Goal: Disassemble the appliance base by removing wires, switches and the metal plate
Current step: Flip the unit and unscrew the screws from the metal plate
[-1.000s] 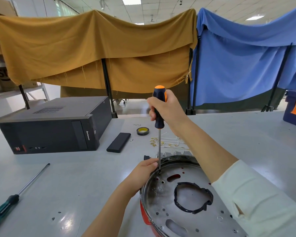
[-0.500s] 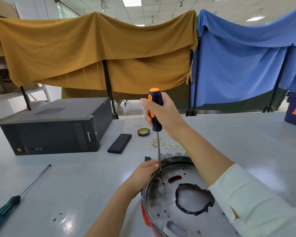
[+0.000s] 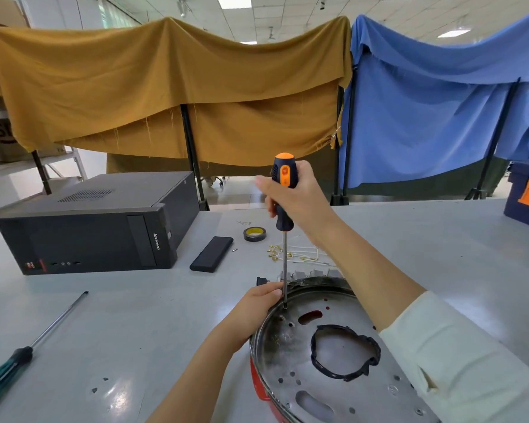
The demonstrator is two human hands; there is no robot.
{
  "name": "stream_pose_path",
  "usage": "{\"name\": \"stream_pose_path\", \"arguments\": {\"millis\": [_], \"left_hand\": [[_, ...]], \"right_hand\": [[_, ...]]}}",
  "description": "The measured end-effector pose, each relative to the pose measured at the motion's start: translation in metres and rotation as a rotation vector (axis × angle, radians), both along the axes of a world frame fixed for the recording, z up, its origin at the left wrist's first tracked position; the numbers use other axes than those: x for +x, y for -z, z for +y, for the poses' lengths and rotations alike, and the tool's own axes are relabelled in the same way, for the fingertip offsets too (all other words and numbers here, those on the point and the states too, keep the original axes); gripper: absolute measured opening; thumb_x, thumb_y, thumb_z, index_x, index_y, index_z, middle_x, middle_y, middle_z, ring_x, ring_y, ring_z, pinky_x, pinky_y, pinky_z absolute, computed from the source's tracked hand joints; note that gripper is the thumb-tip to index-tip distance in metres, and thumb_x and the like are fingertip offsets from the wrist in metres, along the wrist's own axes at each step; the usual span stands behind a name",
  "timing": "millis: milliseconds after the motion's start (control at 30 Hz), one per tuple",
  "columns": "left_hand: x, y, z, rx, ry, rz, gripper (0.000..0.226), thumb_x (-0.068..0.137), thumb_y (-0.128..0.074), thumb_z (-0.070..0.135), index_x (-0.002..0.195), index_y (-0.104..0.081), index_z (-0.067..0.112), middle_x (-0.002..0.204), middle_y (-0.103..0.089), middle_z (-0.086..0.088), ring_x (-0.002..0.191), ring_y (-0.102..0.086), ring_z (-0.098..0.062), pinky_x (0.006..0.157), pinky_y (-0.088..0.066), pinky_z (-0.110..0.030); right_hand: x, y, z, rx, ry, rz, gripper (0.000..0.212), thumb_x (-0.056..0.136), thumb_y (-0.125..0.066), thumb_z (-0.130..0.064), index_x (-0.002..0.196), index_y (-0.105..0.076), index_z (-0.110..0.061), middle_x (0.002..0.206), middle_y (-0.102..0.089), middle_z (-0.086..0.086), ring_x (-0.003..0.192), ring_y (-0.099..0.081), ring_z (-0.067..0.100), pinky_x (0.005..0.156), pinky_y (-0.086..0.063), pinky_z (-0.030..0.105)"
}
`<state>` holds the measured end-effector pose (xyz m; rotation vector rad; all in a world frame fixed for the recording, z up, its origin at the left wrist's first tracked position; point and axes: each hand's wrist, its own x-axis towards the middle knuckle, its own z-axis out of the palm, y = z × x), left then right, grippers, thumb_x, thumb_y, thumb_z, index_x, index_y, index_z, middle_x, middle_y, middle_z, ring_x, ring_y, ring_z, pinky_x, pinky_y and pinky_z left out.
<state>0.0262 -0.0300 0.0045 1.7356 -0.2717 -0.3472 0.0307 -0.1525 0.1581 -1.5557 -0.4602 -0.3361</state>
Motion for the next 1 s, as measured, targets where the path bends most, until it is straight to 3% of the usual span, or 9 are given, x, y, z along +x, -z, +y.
{"name": "stream_pose_path", "arguments": {"millis": [133, 233, 367, 467, 567, 667, 767, 900, 1000], "left_hand": [[0.001, -0.001, -0.001, 0.01, 0.01, -0.017, 0.036, 0.1, -0.036, 0.02, 0.109, -0.069, 0.032, 0.108, -0.07, 0.006, 0.104, -0.064, -0.014, 0.1, -0.046, -0.038], [0.0, -0.001, -0.001, 0.006, 0.009, -0.014, 0.036, 0.1, -0.036, 0.019, 0.109, -0.068, 0.032, 0.109, -0.07, 0.007, 0.104, -0.064, -0.013, 0.1, -0.046, -0.038], [0.001, 0.0, -0.001, 0.0, -0.01, -0.007, 0.035, 0.1, -0.038, 0.018, 0.106, -0.07, 0.033, 0.108, -0.07, 0.007, 0.104, -0.064, -0.014, 0.1, -0.045, -0.039], [0.001, 0.0, -0.001, -0.007, -0.025, -0.003, 0.037, 0.099, -0.039, 0.018, 0.099, -0.071, 0.036, 0.107, -0.071, 0.006, 0.104, -0.064, -0.014, 0.1, -0.045, -0.039], [0.002, 0.001, -0.001, -0.001, -0.017, -0.005, 0.034, 0.099, -0.039, 0.019, 0.107, -0.07, 0.031, 0.107, -0.071, 0.005, 0.104, -0.064, -0.015, 0.1, -0.046, -0.039], [0.002, 0.002, -0.001, 0.006, -0.014, -0.006, 0.033, 0.1, -0.038, 0.019, 0.111, -0.068, 0.029, 0.108, -0.07, 0.005, 0.104, -0.064, -0.014, 0.1, -0.045, -0.038], [0.002, 0.002, -0.001, 0.006, -0.011, -0.009, 0.034, 0.1, -0.038, 0.018, 0.112, -0.068, 0.029, 0.108, -0.07, 0.005, 0.104, -0.064, -0.015, 0.1, -0.046, -0.038], [0.002, 0.002, -0.001, -0.001, -0.016, 0.0, 0.035, 0.099, -0.038, 0.018, 0.108, -0.069, 0.031, 0.107, -0.071, 0.004, 0.103, -0.065, -0.016, 0.099, -0.046, -0.039], [0.002, 0.003, -0.001, -0.01, -0.008, -0.001, 0.036, 0.1, -0.037, 0.018, 0.107, -0.07, 0.032, 0.11, -0.07, 0.003, 0.106, -0.063, -0.017, 0.101, -0.045, -0.041]], "right_hand": [[-0.004, 0.008, 0.007, 0.025, 0.276, -0.14, 0.039, 0.079, -0.075, -0.024, 0.093, -0.04, -0.014, 0.079, -0.056, 0.005, 0.061, -0.059, 0.017, 0.057, -0.054, 0.026], [-0.004, 0.005, 0.004, 0.15, 0.041, -0.037, 0.02, 0.082, -0.062, -0.006, 0.082, -0.043, -0.012, 0.061, -0.045, 0.0, 0.042, -0.04, 0.014, 0.042, -0.038, 0.025], [-0.003, -0.004, -0.006, 0.185, -0.418, 0.156, 0.014, 0.071, -0.048, -0.001, 0.07, -0.044, -0.015, 0.053, -0.037, 0.0, 0.039, -0.027, 0.012, 0.044, -0.024, 0.02], [0.0, -0.004, -0.008, 0.12, -0.279, 0.118, 0.019, 0.079, -0.06, -0.006, 0.075, -0.043, -0.013, 0.059, -0.043, 0.004, 0.044, -0.037, 0.015, 0.047, -0.035, 0.026], [-0.003, -0.002, -0.005, -0.031, 0.086, 0.044, 0.033, 0.082, -0.072, -0.027, 0.09, -0.043, -0.014, 0.075, -0.054, 0.006, 0.06, -0.054, 0.016, 0.058, -0.053, 0.03], [-0.005, 0.005, 0.002, -0.005, 0.265, -0.037, 0.03, 0.083, -0.069, -0.03, 0.093, -0.045, -0.015, 0.078, -0.054, 0.007, 0.062, -0.055, 0.015, 0.059, -0.051, 0.03], [-0.007, 0.004, 0.006, 0.088, 0.169, -0.034, 0.015, 0.085, -0.059, -0.013, 0.078, -0.045, -0.013, 0.064, -0.043, 0.007, 0.052, -0.04, 0.019, 0.048, -0.037, 0.029], [-0.007, -0.004, 0.003, 0.179, -0.307, 0.114, 0.02, 0.087, -0.051, -0.004, 0.072, -0.044, -0.014, 0.052, -0.037, 0.0, 0.039, -0.028, 0.013, 0.041, -0.028, 0.02], [-0.007, -0.004, 0.005, 0.021, -0.116, 0.065, 0.018, 0.09, -0.058, -0.013, 0.091, -0.04, -0.011, 0.063, -0.047, 0.006, 0.046, -0.043, 0.017, 0.047, -0.042, 0.03]]}}
